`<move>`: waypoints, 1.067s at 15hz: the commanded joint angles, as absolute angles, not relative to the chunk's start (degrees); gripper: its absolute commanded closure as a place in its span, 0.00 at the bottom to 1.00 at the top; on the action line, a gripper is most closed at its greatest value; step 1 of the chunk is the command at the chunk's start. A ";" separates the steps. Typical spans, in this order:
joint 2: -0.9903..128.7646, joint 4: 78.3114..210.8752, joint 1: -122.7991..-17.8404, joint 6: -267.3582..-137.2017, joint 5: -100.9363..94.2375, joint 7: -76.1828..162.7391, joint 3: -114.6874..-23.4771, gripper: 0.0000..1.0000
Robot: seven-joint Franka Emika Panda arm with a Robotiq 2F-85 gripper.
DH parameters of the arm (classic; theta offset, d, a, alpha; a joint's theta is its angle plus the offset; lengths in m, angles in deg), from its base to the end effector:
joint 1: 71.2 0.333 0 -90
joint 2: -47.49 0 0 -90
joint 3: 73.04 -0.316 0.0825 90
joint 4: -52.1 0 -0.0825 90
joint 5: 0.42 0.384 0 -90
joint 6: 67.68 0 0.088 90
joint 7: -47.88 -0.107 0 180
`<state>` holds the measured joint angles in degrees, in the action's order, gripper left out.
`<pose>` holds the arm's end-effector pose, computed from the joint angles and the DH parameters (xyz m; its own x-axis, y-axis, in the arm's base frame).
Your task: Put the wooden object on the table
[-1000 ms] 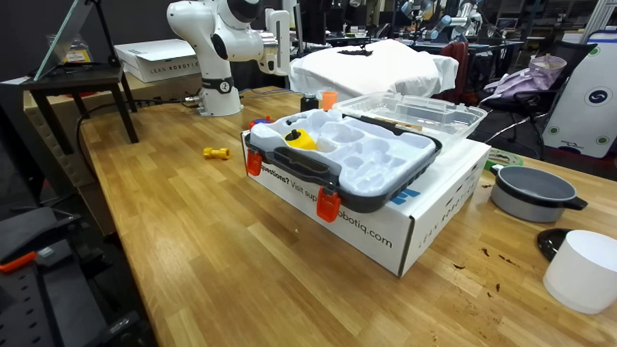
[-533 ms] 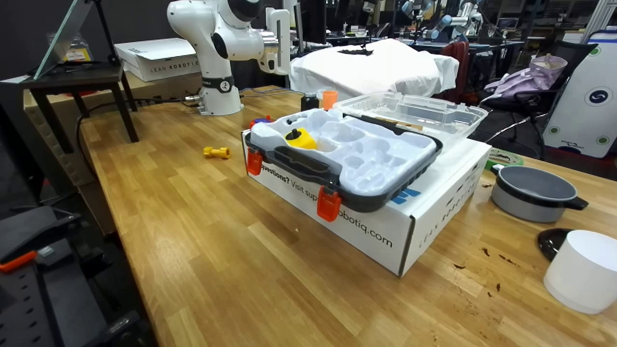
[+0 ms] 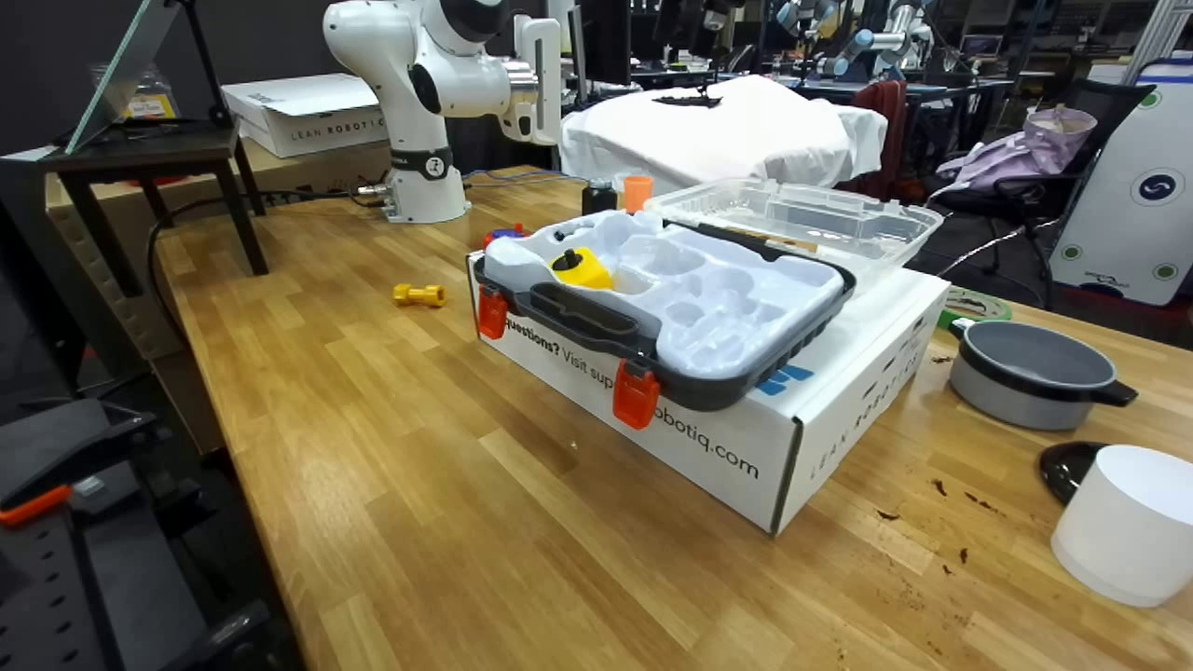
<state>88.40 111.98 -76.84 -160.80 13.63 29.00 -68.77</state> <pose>0.7310 -0.0851 0.4119 0.8602 -0.4743 -0.1875 -0.5011 -0.8544 -0.1377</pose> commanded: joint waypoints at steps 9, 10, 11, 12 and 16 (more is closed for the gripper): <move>92.15 111.92 -76.66 -168.93 13.66 5.86 -65.20 0.00; 92.23 111.95 -76.67 -169.00 13.66 5.34 -65.10 0.00; 92.26 111.99 -76.65 -168.99 13.66 5.44 -65.13 0.00; 92.26 111.99 -76.60 -168.99 13.66 5.44 -65.15 0.00; 92.27 111.99 -76.54 -168.99 13.66 5.44 -65.15 0.00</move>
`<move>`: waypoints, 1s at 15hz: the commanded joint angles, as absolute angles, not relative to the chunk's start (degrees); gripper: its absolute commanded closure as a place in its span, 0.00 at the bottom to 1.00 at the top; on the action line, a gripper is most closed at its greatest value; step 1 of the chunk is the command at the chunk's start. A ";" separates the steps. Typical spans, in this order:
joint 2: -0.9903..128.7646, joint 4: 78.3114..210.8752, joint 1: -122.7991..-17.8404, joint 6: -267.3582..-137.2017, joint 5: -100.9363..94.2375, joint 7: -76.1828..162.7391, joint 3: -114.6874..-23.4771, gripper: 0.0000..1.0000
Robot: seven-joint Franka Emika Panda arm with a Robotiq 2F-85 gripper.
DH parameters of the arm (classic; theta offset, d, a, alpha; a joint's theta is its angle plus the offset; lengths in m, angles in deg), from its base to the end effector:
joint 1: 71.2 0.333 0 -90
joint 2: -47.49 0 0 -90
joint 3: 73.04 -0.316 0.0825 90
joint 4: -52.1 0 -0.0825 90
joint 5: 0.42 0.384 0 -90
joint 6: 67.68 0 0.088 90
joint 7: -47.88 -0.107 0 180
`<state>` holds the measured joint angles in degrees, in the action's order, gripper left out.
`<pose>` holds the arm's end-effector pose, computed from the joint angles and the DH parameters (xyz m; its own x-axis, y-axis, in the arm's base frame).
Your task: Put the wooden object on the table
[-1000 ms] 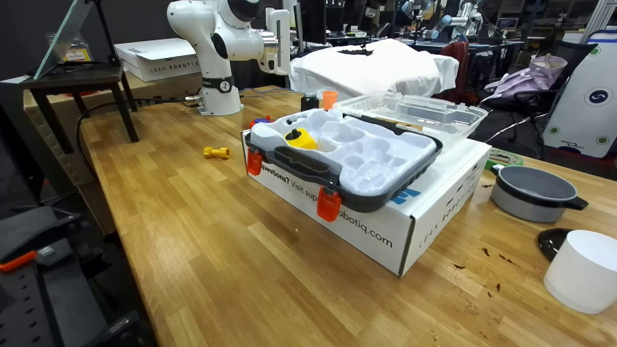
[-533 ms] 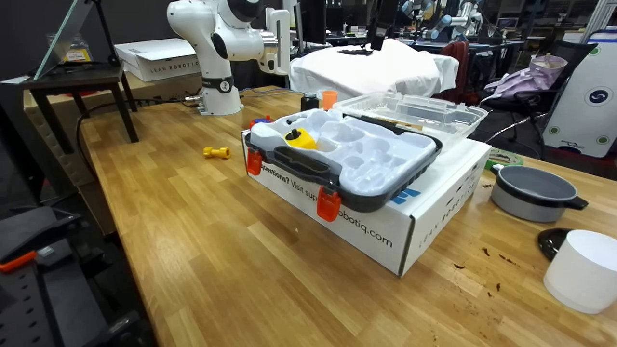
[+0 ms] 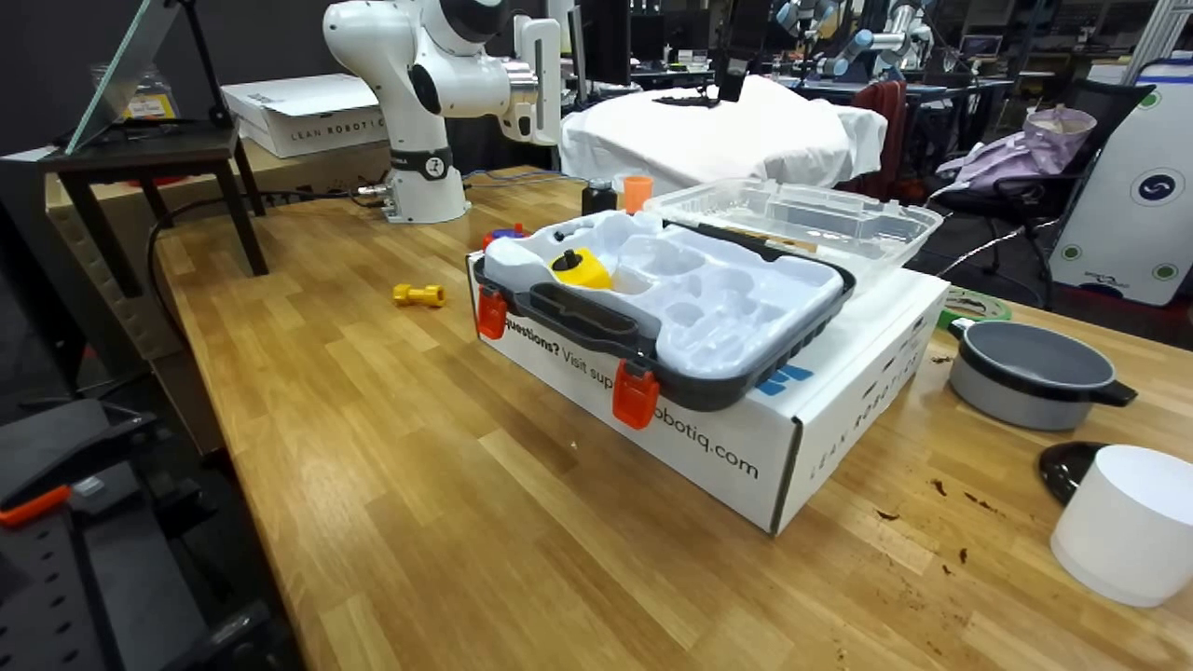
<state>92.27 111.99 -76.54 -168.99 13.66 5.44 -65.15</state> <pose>0.7466 -0.1187 0.3737 0.5481 -0.8254 -0.1353 -0.8362 -0.5443 -0.0670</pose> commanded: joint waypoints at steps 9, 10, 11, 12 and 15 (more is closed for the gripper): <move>96.40 108.63 -77.68 -172.64 13.57 -6.16 -64.29 0.00; 97.12 108.23 -77.89 -173.33 13.51 -8.40 -64.04 0.00; 97.73 108.11 -78.28 -173.98 13.66 -9.99 -64.08 0.00; 98.37 107.78 -78.59 -174.44 13.69 -11.50 -64.11 0.00; 100.03 106.75 -79.09 -175.05 12.94 -14.95 -63.93 0.00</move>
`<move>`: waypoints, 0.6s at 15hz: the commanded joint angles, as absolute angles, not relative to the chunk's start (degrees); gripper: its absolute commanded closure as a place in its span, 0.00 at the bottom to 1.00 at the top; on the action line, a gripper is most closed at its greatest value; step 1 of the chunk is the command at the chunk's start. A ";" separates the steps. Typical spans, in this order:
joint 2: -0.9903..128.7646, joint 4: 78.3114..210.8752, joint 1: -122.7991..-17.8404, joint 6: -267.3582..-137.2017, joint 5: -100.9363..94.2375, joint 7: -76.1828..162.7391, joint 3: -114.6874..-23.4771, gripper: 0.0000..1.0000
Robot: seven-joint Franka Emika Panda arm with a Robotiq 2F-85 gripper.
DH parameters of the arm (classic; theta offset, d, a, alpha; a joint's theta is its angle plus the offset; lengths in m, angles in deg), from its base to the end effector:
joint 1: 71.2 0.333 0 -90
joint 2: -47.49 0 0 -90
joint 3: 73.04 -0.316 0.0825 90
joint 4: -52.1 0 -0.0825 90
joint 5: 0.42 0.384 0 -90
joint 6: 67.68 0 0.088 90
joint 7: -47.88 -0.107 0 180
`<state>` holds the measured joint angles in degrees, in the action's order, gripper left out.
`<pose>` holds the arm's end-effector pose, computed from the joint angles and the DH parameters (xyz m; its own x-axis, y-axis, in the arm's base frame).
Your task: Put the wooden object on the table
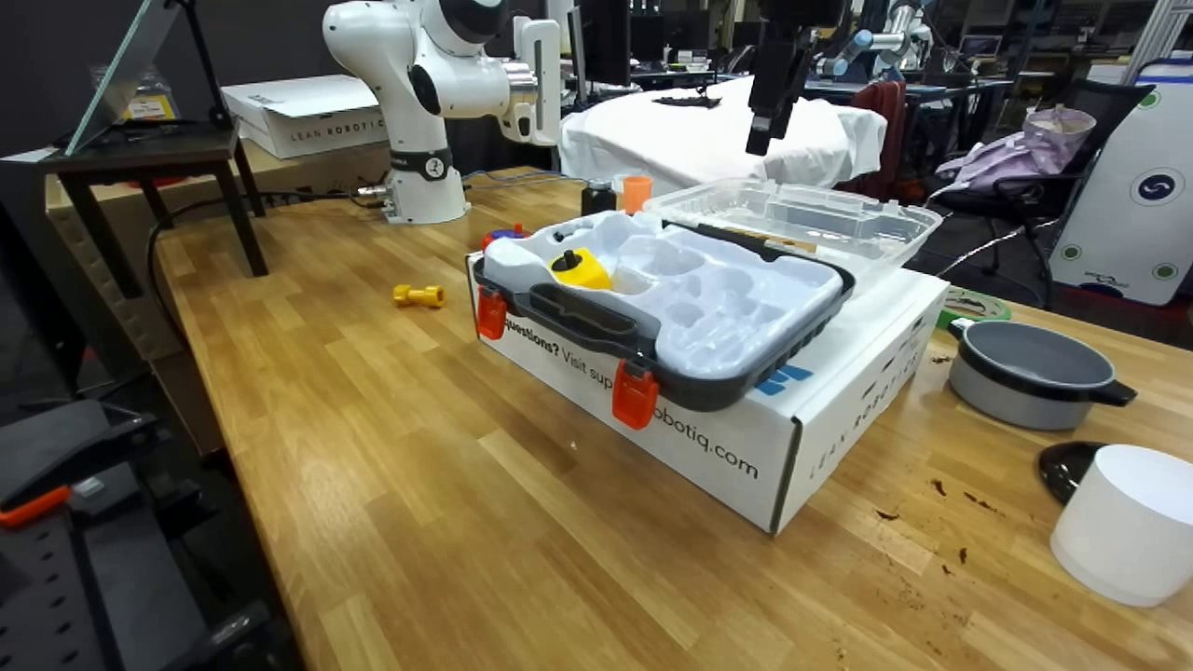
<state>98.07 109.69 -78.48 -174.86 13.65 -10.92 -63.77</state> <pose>0.7576 -0.1595 0.3250 0.2388 -0.9661 -0.0985 -0.9708 -0.2351 -0.0477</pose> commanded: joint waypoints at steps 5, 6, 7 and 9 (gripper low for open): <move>99.55 109.06 -78.59 -175.53 13.59 -13.89 -63.29 0.00; 99.55 109.06 -78.55 -175.53 13.59 -13.89 -63.29 0.00; 99.55 109.06 -78.52 -175.53 13.59 -13.89 -63.29 0.00; 99.55 109.06 -78.52 -175.53 13.59 -13.89 -63.29 0.00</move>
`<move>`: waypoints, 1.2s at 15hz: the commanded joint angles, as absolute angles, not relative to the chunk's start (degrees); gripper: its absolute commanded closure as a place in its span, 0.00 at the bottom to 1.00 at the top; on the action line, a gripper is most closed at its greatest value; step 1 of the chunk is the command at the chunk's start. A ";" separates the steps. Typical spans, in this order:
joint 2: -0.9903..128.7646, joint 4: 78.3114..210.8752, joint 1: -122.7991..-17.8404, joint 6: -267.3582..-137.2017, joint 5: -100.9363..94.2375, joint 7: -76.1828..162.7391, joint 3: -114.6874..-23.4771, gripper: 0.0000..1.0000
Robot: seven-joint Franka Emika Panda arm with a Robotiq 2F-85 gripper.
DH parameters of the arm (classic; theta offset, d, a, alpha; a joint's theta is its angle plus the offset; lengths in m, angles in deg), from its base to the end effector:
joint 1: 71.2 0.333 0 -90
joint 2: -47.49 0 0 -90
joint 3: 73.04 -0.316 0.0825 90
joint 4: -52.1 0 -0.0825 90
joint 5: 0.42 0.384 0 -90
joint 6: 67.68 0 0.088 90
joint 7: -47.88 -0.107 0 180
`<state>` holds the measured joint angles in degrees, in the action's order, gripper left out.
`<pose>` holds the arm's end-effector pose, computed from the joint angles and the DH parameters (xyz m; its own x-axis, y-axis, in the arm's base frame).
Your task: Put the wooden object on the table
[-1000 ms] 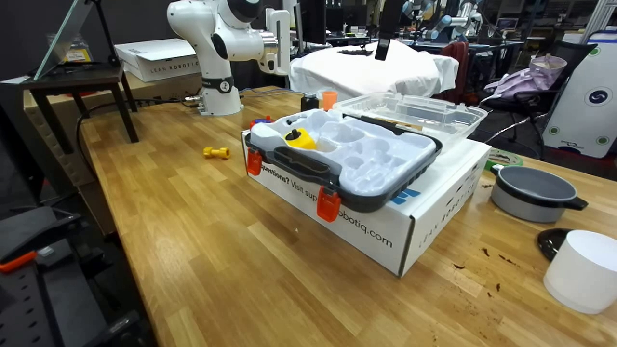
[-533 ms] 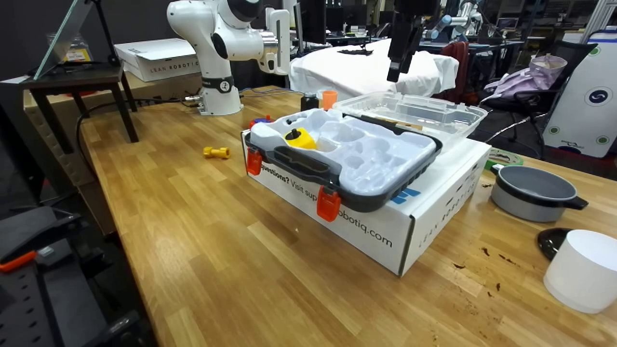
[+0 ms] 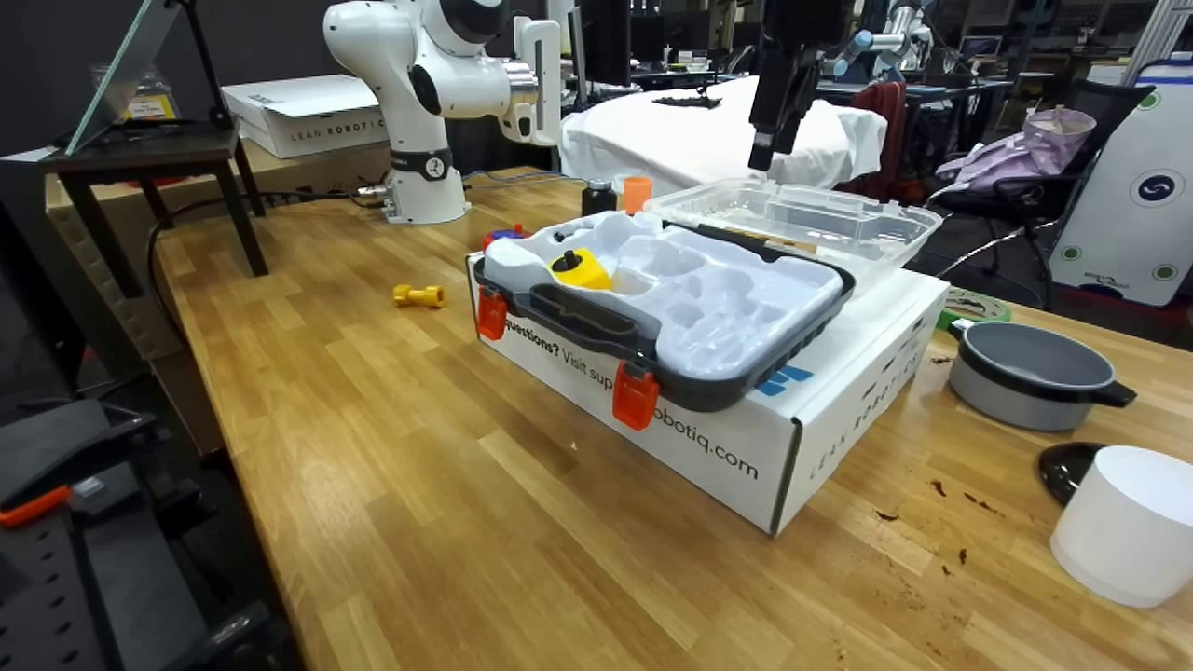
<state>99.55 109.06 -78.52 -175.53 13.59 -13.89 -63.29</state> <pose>0.7591 -0.1643 0.3116 0.1824 -0.9789 -0.0918 -0.9831 -0.1798 -0.0358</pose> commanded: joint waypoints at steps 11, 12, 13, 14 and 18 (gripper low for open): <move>104.17 108.27 -78.40 -177.22 10.81 -15.78 -63.09 0.00; 104.75 107.97 -78.58 -177.38 10.38 -16.12 -63.08 0.00; 105.26 107.67 -78.71 -177.44 9.99 -16.47 -63.06 0.00; 105.69 107.38 -78.83 -177.56 9.68 -16.80 -63.08 0.00; 106.83 105.88 -78.98 -177.42 9.22 -18.01 -63.39 0.00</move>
